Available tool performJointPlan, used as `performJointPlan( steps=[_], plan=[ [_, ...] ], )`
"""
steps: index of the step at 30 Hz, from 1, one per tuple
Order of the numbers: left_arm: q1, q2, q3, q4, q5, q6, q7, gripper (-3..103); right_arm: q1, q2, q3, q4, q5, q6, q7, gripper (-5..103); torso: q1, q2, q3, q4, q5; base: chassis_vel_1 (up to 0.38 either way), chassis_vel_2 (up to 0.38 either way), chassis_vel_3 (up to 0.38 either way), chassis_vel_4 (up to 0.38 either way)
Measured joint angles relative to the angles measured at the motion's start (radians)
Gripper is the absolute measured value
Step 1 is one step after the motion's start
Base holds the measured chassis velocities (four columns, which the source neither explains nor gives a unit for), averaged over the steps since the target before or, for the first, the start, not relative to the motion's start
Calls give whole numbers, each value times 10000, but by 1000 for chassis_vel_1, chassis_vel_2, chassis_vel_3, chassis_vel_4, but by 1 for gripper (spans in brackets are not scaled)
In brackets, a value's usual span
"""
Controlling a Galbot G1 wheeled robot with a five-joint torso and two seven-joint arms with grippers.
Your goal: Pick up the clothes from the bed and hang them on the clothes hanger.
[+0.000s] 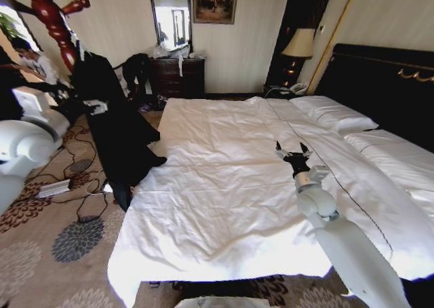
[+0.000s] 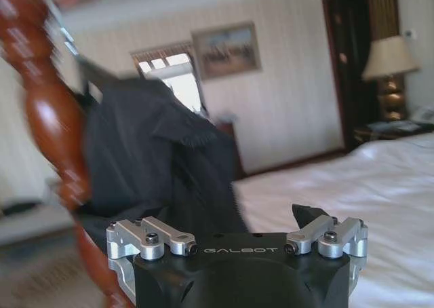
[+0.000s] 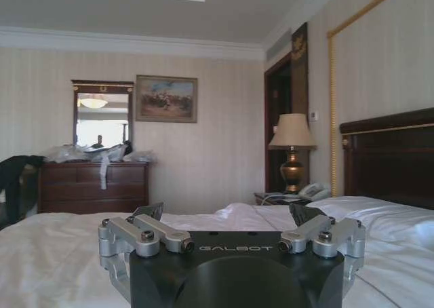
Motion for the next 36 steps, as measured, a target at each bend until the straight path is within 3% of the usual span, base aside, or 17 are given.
performJointPlan(
  steps=[1,4,6,7,8,9,11,13,16,17,20,26,31,36],
  plan=[
    [466,-268,-87,-447,-684,341,-304,100,-555,98,399,267,58,-25,38,100,0,-1,0,-10,0,0,0,0,0],
    [1396,-647,-657,-903,-1343,515,-759,100,-1047,265,700,585,250,-33,109,100,1,-1,0,-7,6,0,0,0,0],
    [3183,-1317,-1817,-1413,-1599,-31,-1284,100,-1623,503,1004,1079,686,64,393,100,1,-1,0,4,-3,0,0,0,0],
    [3183,-1317,-1817,-1413,-1599,-31,-1284,100,-1623,503,1004,1079,686,64,393,100,1,-1,0,4,-3,0,0,0,0],
    [3659,-1531,-2111,-1506,-1485,-412,-1341,100,-1774,571,1072,1227,792,96,446,100,1,-1,1,6,-6,0,0,0,0],
    [4895,-2121,-2885,-1746,-884,-1197,-1422,100,-2168,745,1270,1619,906,162,491,100,0,0,-1,4,-2,0,0,0,0],
    [6416,-2828,-3589,-2079,235,-1929,-1383,100,-2779,1063,1462,2186,680,275,414,100,0,-1,0,5,-7,0,0,0,0],
    [6806,-3044,-3751,-2207,617,-2102,-1362,100,-2955,1181,1500,2369,551,302,384,100,0,0,0,6,-5,0,0,0,0],
    [8434,-4511,-4226,-2824,3068,-2998,-908,100,-4015,2010,1543,3368,-243,417,282,100,-1,0,-1,7,-1,0,0,0,0],
    [8434,-4511,-4226,-2824,3068,-2998,-908,100,-4015,2010,1543,3368,-243,417,282,100,-1,0,-1,7,-1,0,0,0,0],
    [9300,-6122,-4269,-3396,4848,-3625,-267,100,-5367,2848,1296,4078,-1051,970,-265,100,-1,0,-1,2,-3,0,0,0,0],
    [10416,-8152,-3892,-4473,6900,-3795,174,100,-7245,3529,792,4944,-2285,2120,-1628,100,-2,1,-1,5,0,0,0,0,0],
    [10659,-8862,-3645,-5177,7110,-3756,576,100,-8185,3568,459,5569,-2694,2209,-1751,100,0,1,0,-2,0,0,0,0,0],
    [10645,-8911,-3632,-5239,7043,-3695,632,100,-8285,3554,417,5621,-2737,2165,-1735,100,3,-1,2,2,-1,0,0,0,0]
  ],
)
